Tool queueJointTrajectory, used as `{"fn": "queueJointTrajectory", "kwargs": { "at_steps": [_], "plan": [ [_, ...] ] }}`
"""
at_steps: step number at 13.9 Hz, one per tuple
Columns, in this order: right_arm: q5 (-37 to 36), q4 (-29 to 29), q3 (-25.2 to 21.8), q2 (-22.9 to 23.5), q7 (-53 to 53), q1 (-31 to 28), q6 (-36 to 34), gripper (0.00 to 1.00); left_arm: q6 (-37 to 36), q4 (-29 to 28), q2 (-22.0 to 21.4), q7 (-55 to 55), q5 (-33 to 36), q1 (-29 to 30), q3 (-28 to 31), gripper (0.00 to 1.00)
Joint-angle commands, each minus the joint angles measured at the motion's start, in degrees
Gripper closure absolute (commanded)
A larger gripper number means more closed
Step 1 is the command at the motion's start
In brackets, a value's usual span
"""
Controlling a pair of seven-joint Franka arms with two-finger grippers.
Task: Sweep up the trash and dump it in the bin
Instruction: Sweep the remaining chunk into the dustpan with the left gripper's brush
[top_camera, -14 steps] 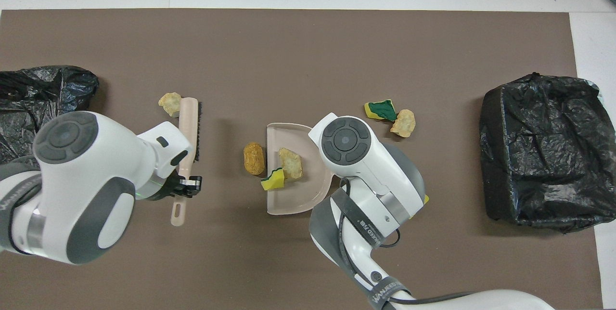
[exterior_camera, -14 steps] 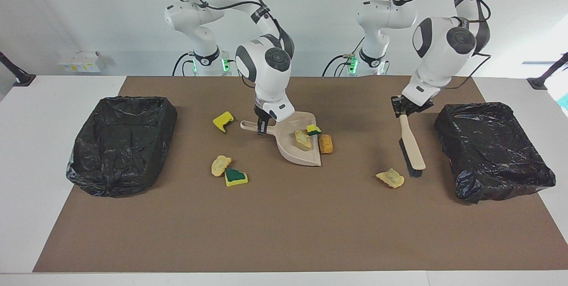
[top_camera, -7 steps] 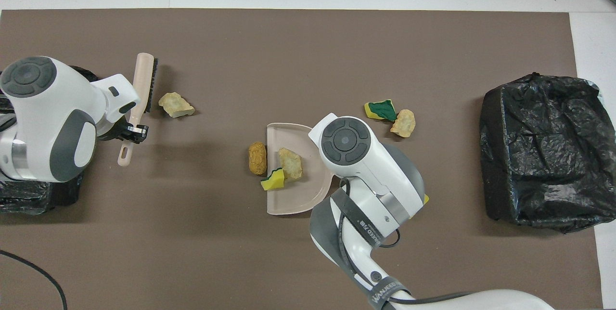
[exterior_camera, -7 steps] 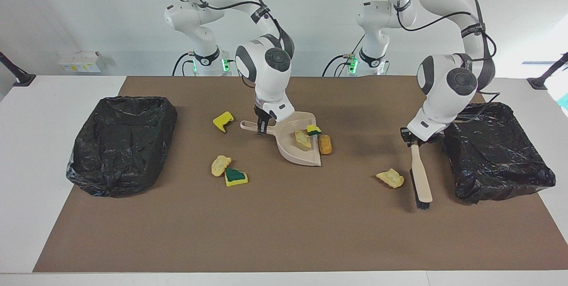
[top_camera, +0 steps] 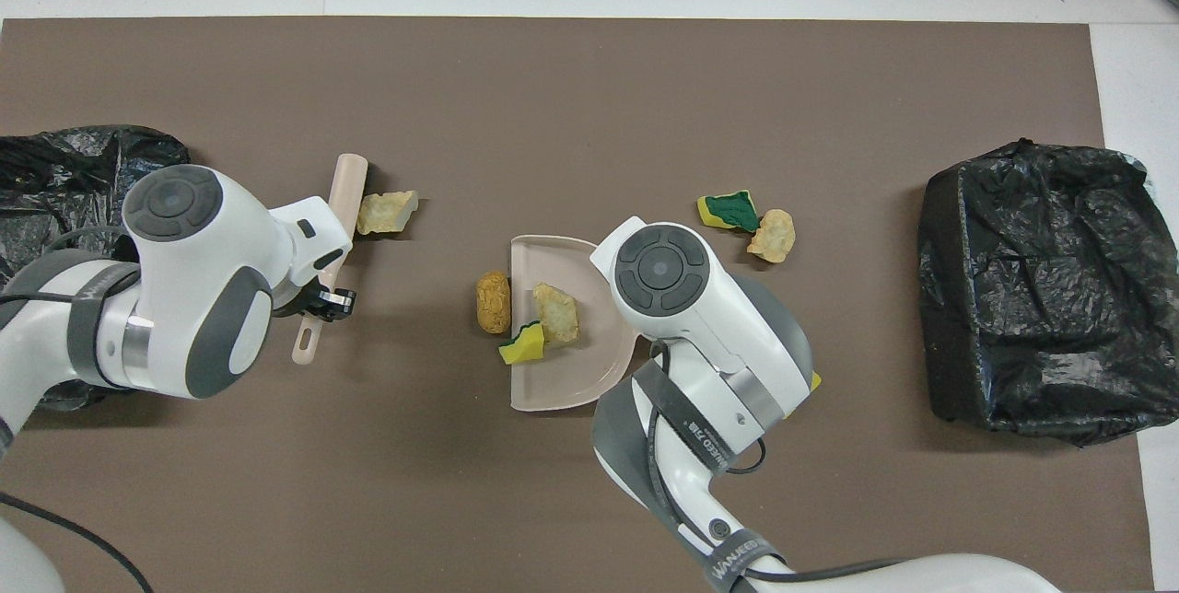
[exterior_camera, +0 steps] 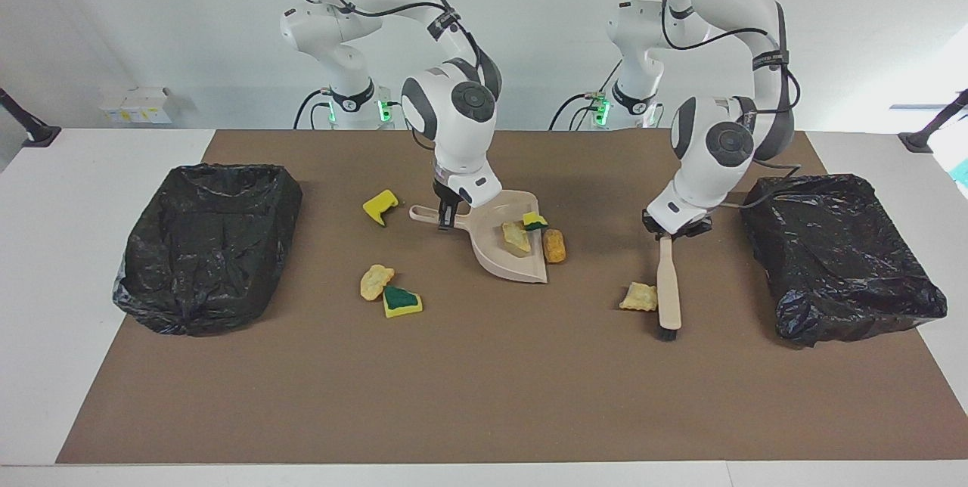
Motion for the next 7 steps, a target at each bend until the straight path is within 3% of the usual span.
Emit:
{"fn": "queueJointTrajectory", "kwargs": {
  "at_steps": [1, 7],
  "plan": [
    [-0.9, -0.6, 0.2, 0.2, 2.4, 0.1, 1.9, 1.0, -2.2, -3.1, -3.4, -5.7, -3.0, -6.1, 0.7, 1.0],
    [-0.9, -1.0, 0.2, 0.2, 2.4, 0.0, 2.3, 1.0, -3.8, -5.1, -5.9, -8.4, -12.2, -18.3, 0.7, 1.0]
  ]
}}
